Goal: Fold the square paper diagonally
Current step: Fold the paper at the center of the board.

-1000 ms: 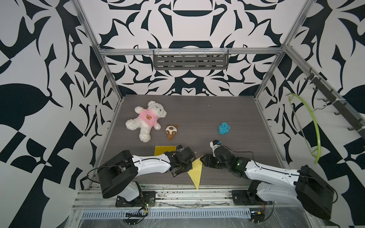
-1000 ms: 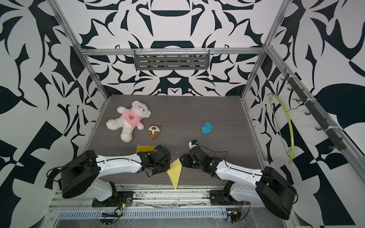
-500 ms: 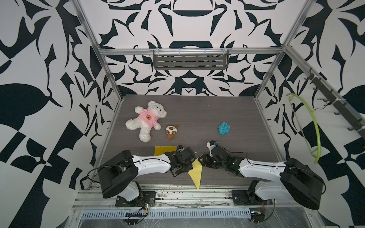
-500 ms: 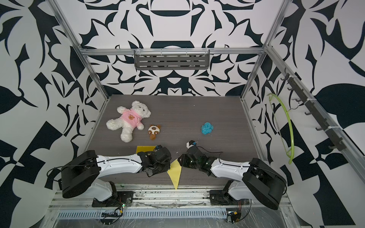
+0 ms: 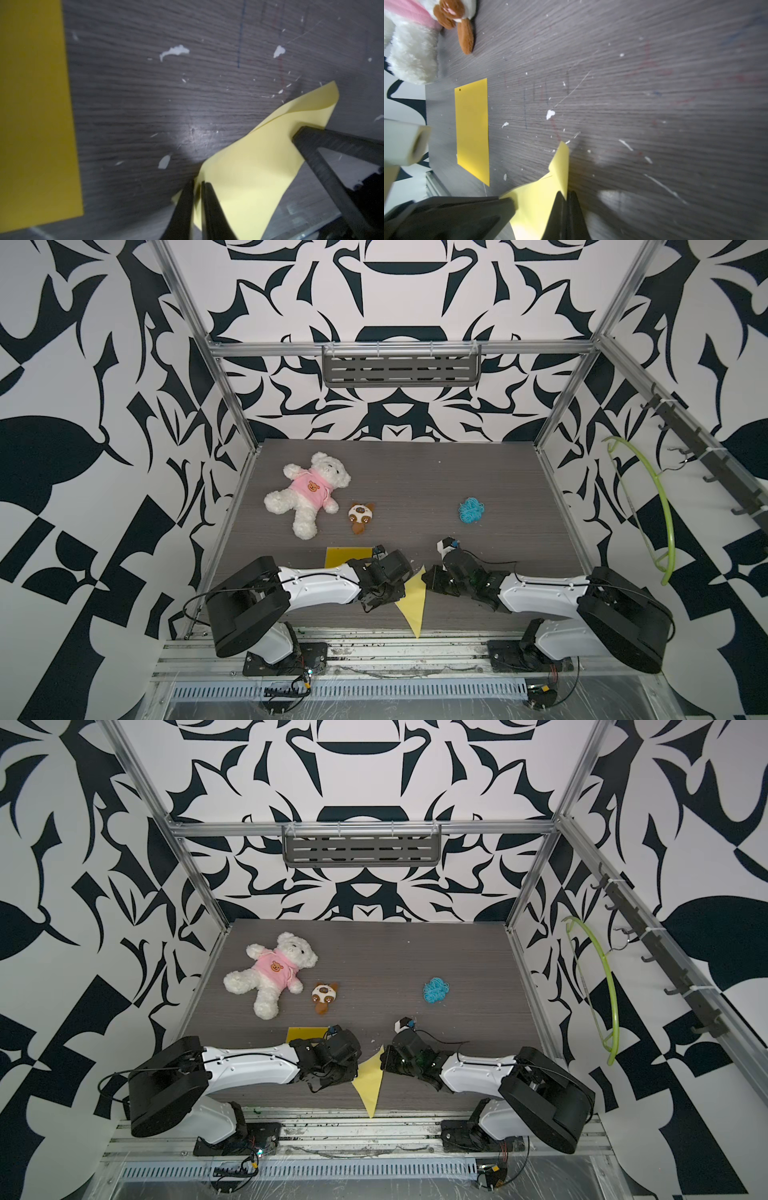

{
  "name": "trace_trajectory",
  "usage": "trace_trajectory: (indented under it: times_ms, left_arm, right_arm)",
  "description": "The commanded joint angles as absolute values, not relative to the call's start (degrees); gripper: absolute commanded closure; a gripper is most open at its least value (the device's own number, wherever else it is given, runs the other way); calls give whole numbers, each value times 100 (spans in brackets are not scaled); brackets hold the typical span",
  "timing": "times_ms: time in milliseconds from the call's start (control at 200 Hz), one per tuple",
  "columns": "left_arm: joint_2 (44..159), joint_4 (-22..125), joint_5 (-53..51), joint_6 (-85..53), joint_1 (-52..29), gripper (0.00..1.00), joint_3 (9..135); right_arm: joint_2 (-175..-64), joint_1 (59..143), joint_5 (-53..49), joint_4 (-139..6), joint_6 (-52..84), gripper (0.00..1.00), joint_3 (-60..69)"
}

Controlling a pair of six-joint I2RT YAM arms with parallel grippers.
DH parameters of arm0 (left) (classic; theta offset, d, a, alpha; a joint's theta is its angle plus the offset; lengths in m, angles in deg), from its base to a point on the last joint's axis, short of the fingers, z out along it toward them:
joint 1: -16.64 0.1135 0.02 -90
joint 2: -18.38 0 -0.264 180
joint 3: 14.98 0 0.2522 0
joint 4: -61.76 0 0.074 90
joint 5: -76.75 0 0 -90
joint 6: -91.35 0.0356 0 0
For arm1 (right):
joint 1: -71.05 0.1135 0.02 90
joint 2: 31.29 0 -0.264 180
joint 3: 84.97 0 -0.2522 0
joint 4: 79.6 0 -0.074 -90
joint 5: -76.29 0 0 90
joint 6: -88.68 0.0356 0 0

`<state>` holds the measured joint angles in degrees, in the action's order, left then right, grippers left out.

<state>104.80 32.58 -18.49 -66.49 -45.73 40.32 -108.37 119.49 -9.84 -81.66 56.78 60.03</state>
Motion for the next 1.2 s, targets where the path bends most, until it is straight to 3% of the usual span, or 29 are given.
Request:
trace_trajectory:
  times_ms: [0,110,250,320,460,1075,1200]
  left_arm:
    - [9988,2656,-2178,-6360,-4521,69,4309]
    - [9476,2616,-2357,-6222,-4382,61,4430]
    - [9262,3506,-1958,-6210,-4331,60,4370]
    - [9572,3902,-1508,-6208,-4330,65,4457]
    - [10359,4091,-1054,-6214,-4347,83,4723]
    - [11666,3865,-820,-6180,-4777,90,4697]
    - [11768,3746,-824,-6180,-4804,91,4578]
  right_arm:
    - [-10835,11929,-1332,-8520,5513,100,6062]
    - [-10836,11923,-1601,-8646,5496,100,6063]
    - [-10762,11930,-2162,-8775,5656,98,6100]
    - [-10704,11924,-2372,-8936,5731,97,6183]
    - [-10526,11925,-3018,-8900,5951,95,6244]
    - [-10512,11929,-3270,-8692,6148,90,6316]
    - [-10406,11928,-3305,-8311,6082,77,6197]
